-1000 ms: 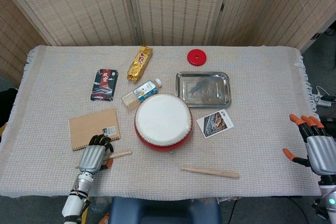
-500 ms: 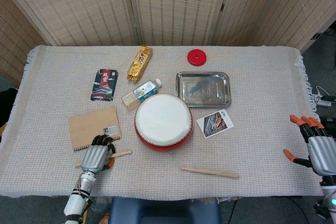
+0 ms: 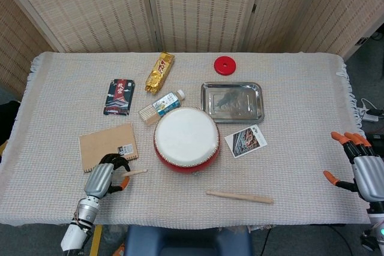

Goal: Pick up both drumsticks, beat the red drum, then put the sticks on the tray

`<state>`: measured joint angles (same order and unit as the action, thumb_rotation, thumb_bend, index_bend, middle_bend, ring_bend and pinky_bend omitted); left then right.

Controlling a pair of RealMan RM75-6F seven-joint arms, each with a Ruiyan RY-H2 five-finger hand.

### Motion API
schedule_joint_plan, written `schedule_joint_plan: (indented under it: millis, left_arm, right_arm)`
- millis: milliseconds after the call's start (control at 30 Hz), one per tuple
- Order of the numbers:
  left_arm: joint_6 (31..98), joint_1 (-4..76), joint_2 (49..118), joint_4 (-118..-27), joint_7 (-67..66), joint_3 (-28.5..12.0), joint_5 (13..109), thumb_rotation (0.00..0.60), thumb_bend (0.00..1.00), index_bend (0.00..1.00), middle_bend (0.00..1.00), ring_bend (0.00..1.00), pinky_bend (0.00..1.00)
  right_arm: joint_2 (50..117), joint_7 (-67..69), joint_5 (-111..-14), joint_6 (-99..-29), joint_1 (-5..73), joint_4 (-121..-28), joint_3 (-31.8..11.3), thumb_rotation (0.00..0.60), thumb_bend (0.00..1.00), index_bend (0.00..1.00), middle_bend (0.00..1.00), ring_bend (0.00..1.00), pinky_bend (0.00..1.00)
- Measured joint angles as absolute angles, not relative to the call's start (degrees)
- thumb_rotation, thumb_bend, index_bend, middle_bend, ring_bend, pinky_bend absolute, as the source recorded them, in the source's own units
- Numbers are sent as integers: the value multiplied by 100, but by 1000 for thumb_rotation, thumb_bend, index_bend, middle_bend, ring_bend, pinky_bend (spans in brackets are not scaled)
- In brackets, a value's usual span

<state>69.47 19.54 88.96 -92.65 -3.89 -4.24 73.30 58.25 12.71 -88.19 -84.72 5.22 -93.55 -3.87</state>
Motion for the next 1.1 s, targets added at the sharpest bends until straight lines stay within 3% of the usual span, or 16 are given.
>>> schedule_joint_plan:
  millis: [167,433,667,900,1100]
  left_arm:
    - [7087,1841,8617,-9189,1632,-585,7623,600,448,562,355,199,227]
    - [6984,1752,8322,-8904,4864,-821,7817,600,469,475,431,369,347]
    - [6627,1757,8223,-8492,7341,-915,7951,600,475,383,438,386,399]
    - [6132,1838,8267,-7985,8604,-943,7986,600,477,366,477,431,447]
    - [6312,1803,8286,-7976,8738,-959,8047,600,480,385,541,491,502]
  right_arm:
    - [5826,1235,-8846,-8499,512,-9399,-374,600,124,146,183,28,115]
    - [5817,1166,-8847,-8503,506,-9466,-364,600,124,146,183,28,115]
    - [5809,1130,-8822,-8483,509,-9496,-361,600,124,151,183,28,115]
    - [5812,1148,-8800,-8457,509,-9494,-353,600,124,152,183,28,115]
    - [5812,1177,-8814,-8460,511,-9476,-350,600,124,152,183,28,115]
